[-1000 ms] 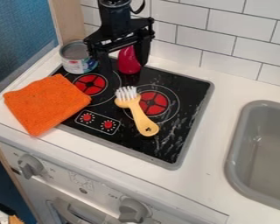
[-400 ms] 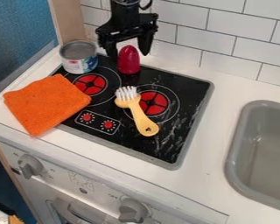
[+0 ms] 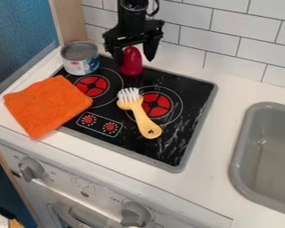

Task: Put a red object on the lower side of the burner

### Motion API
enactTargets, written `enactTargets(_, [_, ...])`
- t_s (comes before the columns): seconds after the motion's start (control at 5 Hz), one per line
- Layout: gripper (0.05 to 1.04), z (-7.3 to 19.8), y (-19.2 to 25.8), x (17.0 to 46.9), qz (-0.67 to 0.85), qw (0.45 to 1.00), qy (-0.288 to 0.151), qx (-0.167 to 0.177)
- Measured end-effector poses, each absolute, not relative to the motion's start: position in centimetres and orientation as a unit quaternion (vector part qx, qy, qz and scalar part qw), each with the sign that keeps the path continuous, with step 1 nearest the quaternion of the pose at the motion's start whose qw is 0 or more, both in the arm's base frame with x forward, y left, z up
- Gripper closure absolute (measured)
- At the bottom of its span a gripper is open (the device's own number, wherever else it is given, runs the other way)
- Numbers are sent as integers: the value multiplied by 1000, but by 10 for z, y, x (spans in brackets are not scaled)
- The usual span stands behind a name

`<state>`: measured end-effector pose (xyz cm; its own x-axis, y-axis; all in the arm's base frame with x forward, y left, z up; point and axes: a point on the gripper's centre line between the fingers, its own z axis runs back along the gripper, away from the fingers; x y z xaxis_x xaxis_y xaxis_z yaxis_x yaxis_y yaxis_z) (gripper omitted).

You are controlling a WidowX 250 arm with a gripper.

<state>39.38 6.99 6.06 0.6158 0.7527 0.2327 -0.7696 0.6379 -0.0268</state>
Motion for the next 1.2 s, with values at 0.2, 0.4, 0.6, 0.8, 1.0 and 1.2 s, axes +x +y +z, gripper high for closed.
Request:
enactTargets(0.2, [378, 59, 71, 396, 423, 897, -120, 35])
enactTargets(0.4, [397, 59, 71, 393, 426, 897, -113, 39])
enactTargets(0.6, [397, 60, 73, 389, 431, 895, -102, 50])
enactTargets(0.8, [397, 69, 71, 386, 427, 899, -79, 61])
enactTargets(1.0, [397, 107, 61, 381, 433, 893, -111, 49])
enactTargets(1.2, [397, 132, 45, 364, 434, 890, -138, 30])
